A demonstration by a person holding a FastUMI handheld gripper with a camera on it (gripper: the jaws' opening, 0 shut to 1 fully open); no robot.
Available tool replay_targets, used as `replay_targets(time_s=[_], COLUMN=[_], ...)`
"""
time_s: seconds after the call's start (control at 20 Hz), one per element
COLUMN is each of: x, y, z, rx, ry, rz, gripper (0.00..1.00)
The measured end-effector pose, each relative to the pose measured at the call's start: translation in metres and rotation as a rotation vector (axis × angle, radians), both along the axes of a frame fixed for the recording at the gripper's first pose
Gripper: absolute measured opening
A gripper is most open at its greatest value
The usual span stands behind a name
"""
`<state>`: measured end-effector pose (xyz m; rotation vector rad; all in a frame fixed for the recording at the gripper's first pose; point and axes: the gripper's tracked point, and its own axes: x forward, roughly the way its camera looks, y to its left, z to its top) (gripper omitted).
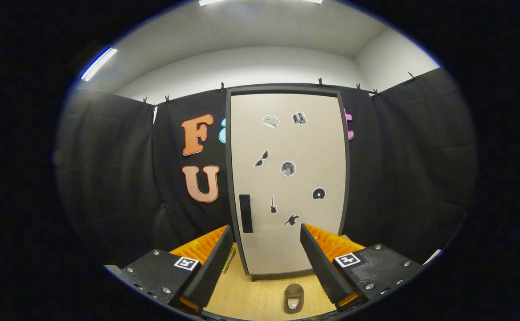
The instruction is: Open the shoe cabinet door, grab the shoes and put them into the shoe cabinet, then close the shoe cabinet door.
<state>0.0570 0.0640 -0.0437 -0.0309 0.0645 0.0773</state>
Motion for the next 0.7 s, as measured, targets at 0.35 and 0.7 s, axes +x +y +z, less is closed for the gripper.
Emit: replay_targets(time_s=[0.35,0.7], x=[0.04,0.102], y=[0.026,0.04], z=[-0.015,-0.045], rx=[0.002,-0.002], ry=[-0.001,0.032], rz=[0.002,0.014], gripper=[0.95,0.9])
